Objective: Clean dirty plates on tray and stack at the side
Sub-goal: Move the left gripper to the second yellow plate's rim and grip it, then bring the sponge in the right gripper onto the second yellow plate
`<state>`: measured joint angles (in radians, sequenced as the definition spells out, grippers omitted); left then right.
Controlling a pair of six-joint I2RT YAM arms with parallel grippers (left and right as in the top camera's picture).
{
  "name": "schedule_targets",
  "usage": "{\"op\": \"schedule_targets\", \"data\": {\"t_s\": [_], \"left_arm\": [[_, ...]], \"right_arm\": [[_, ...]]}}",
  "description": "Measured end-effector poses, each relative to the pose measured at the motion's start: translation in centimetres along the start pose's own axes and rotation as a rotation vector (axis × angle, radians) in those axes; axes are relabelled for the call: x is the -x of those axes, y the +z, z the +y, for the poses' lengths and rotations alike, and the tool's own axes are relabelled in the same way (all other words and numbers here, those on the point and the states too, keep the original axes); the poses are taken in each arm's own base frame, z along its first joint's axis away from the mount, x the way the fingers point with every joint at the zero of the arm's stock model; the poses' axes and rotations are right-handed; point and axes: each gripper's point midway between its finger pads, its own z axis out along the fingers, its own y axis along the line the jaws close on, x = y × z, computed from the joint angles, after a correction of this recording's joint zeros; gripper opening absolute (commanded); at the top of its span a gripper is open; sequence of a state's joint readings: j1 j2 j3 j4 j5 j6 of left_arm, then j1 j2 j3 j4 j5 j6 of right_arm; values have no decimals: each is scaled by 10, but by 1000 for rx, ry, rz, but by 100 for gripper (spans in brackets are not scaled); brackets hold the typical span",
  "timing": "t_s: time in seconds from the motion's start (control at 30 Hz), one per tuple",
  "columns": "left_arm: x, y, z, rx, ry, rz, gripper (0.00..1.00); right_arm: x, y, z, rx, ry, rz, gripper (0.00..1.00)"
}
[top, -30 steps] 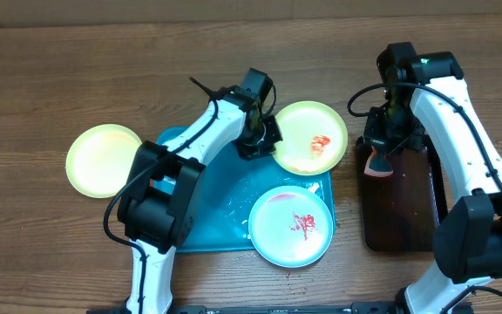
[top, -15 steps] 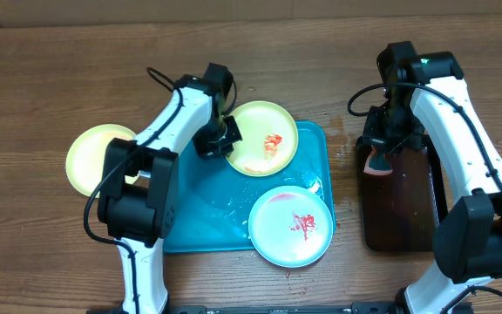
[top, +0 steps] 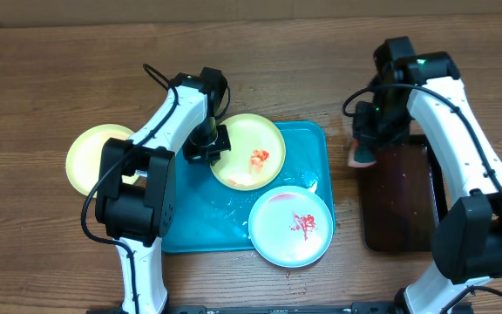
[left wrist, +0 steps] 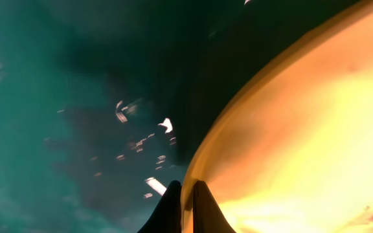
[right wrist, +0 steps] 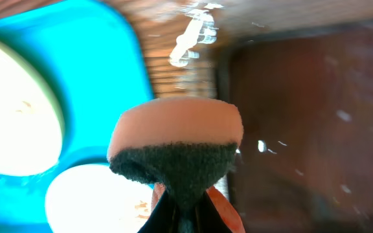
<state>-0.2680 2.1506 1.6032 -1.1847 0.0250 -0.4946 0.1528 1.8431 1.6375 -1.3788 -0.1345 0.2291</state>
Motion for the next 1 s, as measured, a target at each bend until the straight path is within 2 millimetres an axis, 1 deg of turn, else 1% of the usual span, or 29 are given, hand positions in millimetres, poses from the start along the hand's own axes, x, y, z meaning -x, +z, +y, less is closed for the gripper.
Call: {"op": "schedule_targets", "data": {"t_s": [0.07,0.13,0.3,0.33,0.4,0.43,0.47,0.5,0.53,0.63,0.7,0.77,0.87,1.0], "left_arm": [[-3,1,5,25,17,8,4],[-6,2,10,48,28,19,4],[-6,3,14,73,33,16,4],[-6,3,15,75,32,14,4],[-5,3,15,76,32,12,4],[-5,3,15,77,32,11,4],[-5,3,15,77,32,11,4],[-5,3,15,77,32,10,4],[-5,3,15,77,32,10,4],[-4,3,15,77,31,6,4],[-4,3,15,77,32,6,4],[-3,3,14,75,32,4,4],[-1,4,12,61,31,-3,4],[3,4,4,21,32,-19,4]], "right_arm": [[1,1,15,34,-63,-12,4],[2,3,35,66,-140,-32,4],[-12,10,96,128,-321,-67,4],[-14,12,112,145,-348,-84,4],[-17,22,138,173,-378,-98,4],[-18,31,152,192,-391,-97,4],[-19,38,161,206,-400,-88,4],[-21,50,172,227,-411,-73,4],[-22,59,179,241,-412,-61,4],[-25,97,199,290,-401,-2,4],[-28,118,208,316,-385,36,4],[-32,135,214,330,-360,67,4],[-37,147,226,355,-325,87,4],[-39,150,246,410,-272,88,4]]}}
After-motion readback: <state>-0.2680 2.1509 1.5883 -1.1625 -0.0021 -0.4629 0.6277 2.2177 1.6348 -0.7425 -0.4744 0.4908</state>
